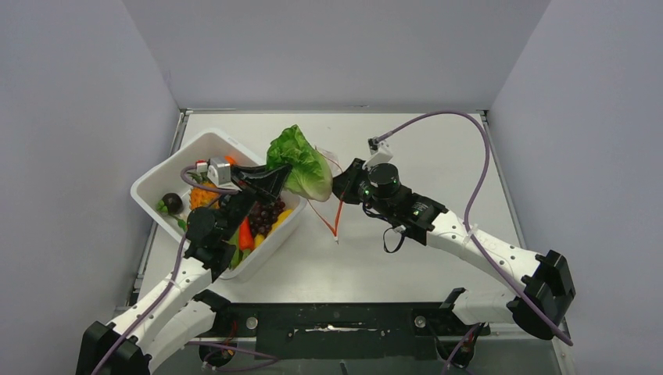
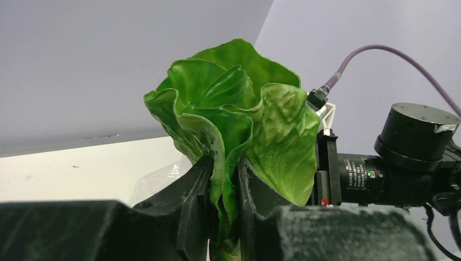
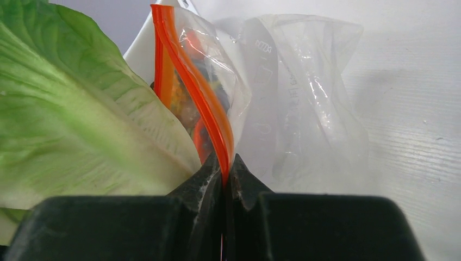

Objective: Place the food in the zip-top bag and seal the zipper
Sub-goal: Place the fake vegetable in the zipper food storage bag.

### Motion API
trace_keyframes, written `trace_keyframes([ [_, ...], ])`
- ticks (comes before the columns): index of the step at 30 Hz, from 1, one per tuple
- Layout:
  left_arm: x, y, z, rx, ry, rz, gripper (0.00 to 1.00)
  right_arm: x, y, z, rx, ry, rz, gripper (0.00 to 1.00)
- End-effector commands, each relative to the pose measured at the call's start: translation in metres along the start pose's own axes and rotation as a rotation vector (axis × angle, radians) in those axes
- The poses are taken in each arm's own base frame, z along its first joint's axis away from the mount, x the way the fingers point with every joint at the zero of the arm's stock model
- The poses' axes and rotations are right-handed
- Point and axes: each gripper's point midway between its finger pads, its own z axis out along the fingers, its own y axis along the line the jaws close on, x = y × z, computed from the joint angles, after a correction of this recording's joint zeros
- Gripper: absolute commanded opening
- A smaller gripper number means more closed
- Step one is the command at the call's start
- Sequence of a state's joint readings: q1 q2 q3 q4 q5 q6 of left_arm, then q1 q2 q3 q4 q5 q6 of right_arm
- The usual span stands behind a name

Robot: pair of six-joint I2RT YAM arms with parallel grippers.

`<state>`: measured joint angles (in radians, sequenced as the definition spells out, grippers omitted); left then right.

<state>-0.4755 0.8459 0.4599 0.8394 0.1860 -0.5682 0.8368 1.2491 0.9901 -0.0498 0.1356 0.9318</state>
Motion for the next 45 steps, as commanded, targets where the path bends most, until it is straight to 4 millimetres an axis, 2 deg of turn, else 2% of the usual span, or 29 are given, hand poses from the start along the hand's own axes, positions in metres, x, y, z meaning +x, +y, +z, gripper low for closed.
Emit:
trace_keyframes([
  [1, 0.015, 0.011, -0.004, -0.051, 0.076, 0.098, 0.15, -0.043, 0.029, -0.011, -0.07, -0.139, 0.027, 0.0],
  [5, 0.02, 0.015, -0.007, -0.073, 0.105, 0.13, 0.15, -0.041, 0.022, -0.009, -0.039, -0.132, 0.019, 0.0],
  [10, 0.028, 0.011, -0.007, -0.057, 0.126, 0.122, 0.15, -0.033, 0.017, -0.002, -0.023, -0.112, 0.009, 0.02],
  [12, 0.027, 0.006, -0.006, -0.03, 0.103, 0.093, 0.15, -0.029, 0.018, 0.002, -0.034, -0.092, 0.009, 0.07],
  [15, 0.028, -0.001, -0.006, 0.0, 0.089, 0.057, 0.15, -0.026, 0.018, 0.005, -0.026, -0.07, 0.005, 0.2],
  [20, 0.027, -0.003, -0.008, 0.002, 0.085, 0.045, 0.15, -0.027, 0.001, 0.003, 0.079, -0.06, -0.03, 0.31],
  [22, 0.028, -0.002, -0.009, -0.002, 0.087, 0.044, 0.15, -0.027, 0.0, 0.003, 0.086, -0.053, -0.064, 0.06],
  [23, 0.03, -0.001, -0.009, -0.004, 0.09, 0.042, 0.15, -0.026, -0.002, 0.005, 0.097, -0.044, -0.076, 0.0],
  [29, 0.028, -0.004, -0.01, 0.0, 0.079, 0.027, 0.15, -0.028, -0.006, 0.003, 0.115, -0.036, -0.093, 0.0],
  [38, -0.004, -0.024, -0.008, 0.051, -0.046, -0.089, 0.15, -0.033, 0.008, -0.007, -0.012, -0.098, 0.023, 0.0],
  [42, -0.001, -0.021, -0.01, 0.044, -0.05, -0.07, 0.15, -0.038, 0.015, -0.017, -0.054, -0.115, 0.032, 0.0],
  [45, 0.006, -0.029, -0.009, 0.101, -0.026, -0.067, 0.15, -0.04, 0.024, -0.026, -0.122, -0.126, 0.062, 0.0],
])
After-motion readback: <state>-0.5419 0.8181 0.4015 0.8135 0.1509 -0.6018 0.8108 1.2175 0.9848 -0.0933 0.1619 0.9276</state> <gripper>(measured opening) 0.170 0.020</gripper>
